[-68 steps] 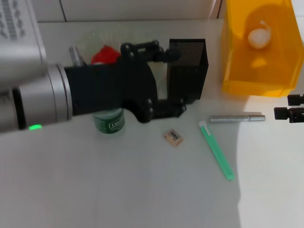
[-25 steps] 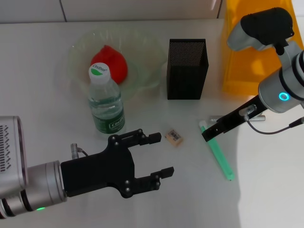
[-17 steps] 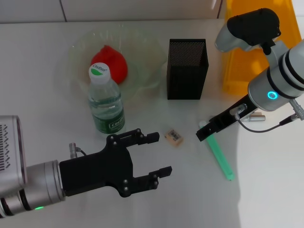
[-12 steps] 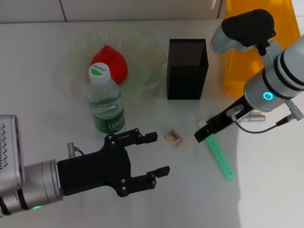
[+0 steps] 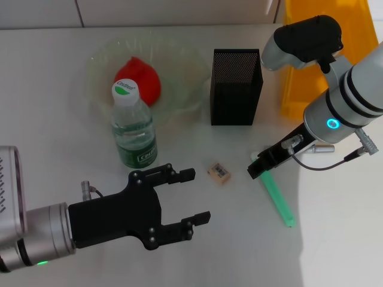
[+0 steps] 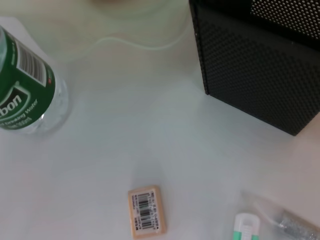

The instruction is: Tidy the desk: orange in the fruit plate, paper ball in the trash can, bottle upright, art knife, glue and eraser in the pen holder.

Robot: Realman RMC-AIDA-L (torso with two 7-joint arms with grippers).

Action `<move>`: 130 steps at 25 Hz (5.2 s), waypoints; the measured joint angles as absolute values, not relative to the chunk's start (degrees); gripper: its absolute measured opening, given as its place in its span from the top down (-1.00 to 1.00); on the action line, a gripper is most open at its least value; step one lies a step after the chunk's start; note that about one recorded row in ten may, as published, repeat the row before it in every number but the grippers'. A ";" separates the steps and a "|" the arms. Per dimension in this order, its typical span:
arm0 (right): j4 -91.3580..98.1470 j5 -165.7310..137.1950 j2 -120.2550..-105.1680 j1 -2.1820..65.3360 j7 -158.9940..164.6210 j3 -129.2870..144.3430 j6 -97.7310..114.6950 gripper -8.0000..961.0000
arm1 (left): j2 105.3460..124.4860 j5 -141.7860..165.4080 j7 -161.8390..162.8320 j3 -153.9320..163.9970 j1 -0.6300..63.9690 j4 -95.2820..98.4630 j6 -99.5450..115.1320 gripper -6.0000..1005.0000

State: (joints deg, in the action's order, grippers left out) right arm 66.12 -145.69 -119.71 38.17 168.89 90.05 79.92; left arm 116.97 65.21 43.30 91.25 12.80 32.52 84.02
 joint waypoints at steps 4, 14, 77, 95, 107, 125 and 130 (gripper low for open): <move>65.93 -145.61 -119.71 38.18 168.97 90.20 79.74 -0.15 | 116.85 65.21 43.31 91.31 12.83 32.52 84.03 -0.40; 64.26 -145.46 -119.71 39.07 169.26 90.72 79.00 -0.13 | 116.77 65.21 42.98 91.18 12.67 32.08 84.11 -0.40; 86.65 -117.78 -119.14 29.08 137.61 60.52 75.36 0.63 | 117.14 65.21 43.02 88.88 14.23 32.50 84.76 -0.40; 50.23 -79.70 -119.13 28.63 86.74 60.32 67.60 0.63 | 117.30 65.21 42.89 88.05 14.95 32.41 84.82 -0.40; 37.65 -72.64 -119.50 30.16 68.24 60.99 68.99 0.63 | 116.80 65.21 42.80 88.06 14.89 32.42 86.22 -0.40; 27.88 -70.75 -119.53 32.69 58.67 60.38 67.40 0.55 | 116.47 65.21 42.47 87.05 14.51 32.13 87.19 -0.40; 28.93 -70.74 -119.47 31.77 60.69 60.90 67.77 0.45 | 116.66 65.21 42.18 86.43 14.05 32.07 87.19 -0.40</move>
State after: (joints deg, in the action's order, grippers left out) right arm 28.93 -70.74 -119.47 31.77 60.69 60.90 67.77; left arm 116.66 65.21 42.18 86.43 14.05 32.07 87.19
